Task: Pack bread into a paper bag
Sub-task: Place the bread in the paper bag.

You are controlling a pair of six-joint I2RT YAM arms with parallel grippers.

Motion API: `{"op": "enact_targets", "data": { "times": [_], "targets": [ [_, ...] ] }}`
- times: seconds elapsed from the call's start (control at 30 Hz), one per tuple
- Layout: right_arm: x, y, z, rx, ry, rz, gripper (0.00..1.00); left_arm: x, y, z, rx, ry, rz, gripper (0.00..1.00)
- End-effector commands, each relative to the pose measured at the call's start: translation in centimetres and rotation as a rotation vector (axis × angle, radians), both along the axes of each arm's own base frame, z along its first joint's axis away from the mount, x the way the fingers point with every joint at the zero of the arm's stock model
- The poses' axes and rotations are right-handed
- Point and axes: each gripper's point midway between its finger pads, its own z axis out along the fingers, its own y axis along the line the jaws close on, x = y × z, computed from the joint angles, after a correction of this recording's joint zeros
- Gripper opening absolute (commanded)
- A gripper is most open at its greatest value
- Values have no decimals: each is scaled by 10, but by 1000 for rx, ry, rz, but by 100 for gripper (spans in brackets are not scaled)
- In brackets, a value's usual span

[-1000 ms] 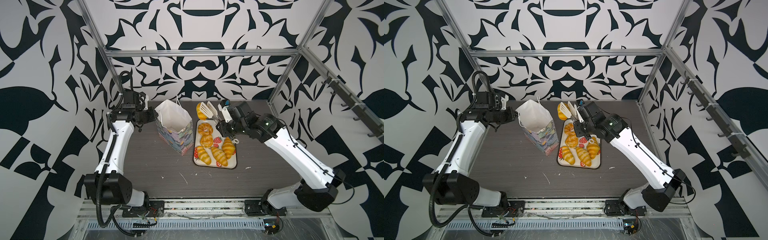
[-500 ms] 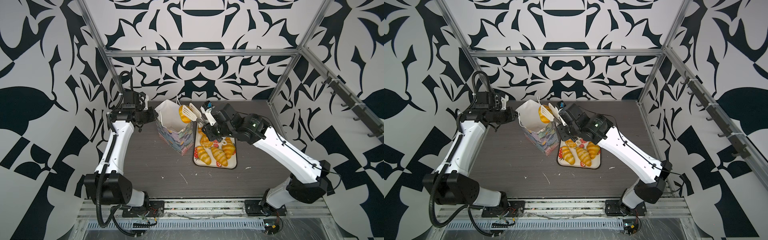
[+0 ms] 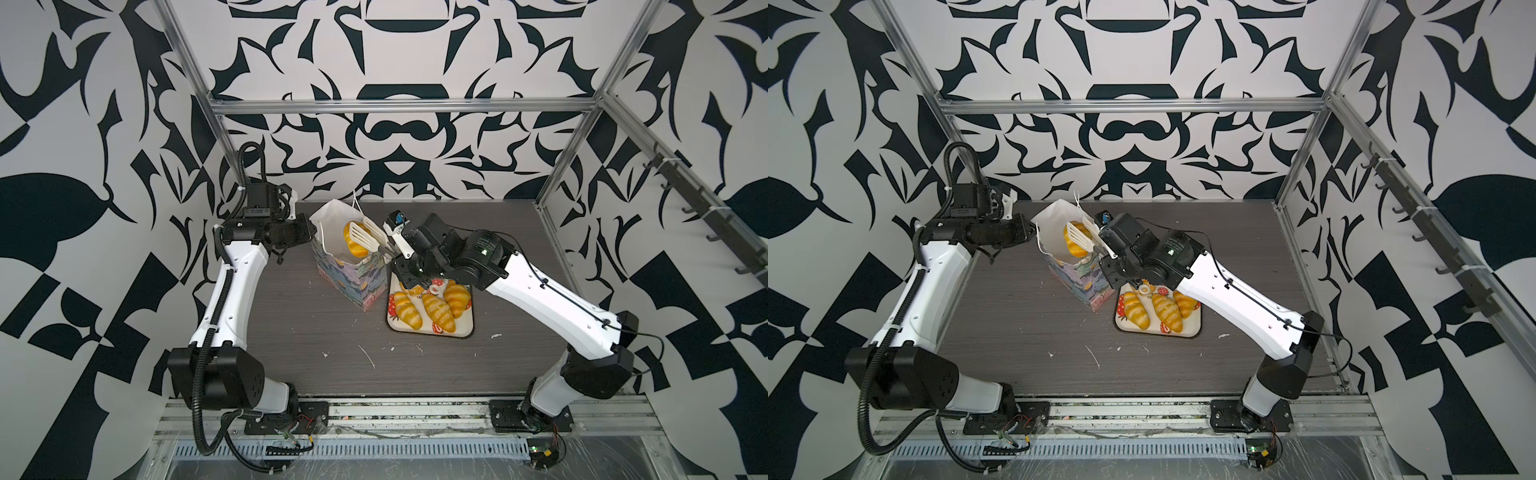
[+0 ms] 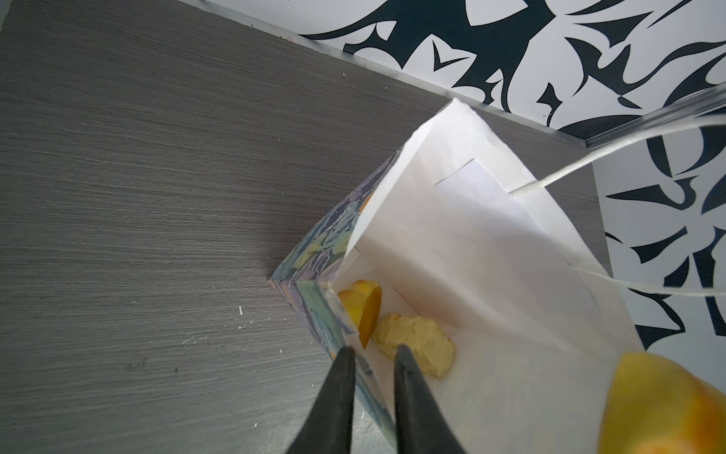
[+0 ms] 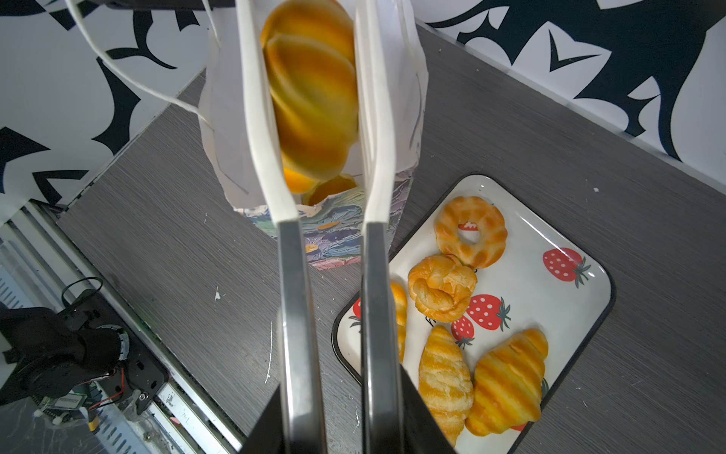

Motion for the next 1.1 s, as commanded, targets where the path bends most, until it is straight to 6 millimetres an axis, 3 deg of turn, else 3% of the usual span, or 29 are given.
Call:
{"op": "enact_targets", "data": {
  "times": [0.0, 0.37, 1.07],
  "targets": [
    [6, 6, 29, 73, -78, -7, 37, -9, -1, -9, 4, 36, -7, 22],
    [9, 11, 19, 54, -65, -2, 41, -9, -1, -11, 5, 38, -6, 23],
    [9, 8, 27, 62, -79, -6, 48, -8, -1, -10, 4, 37, -9, 23]
  ]
}}
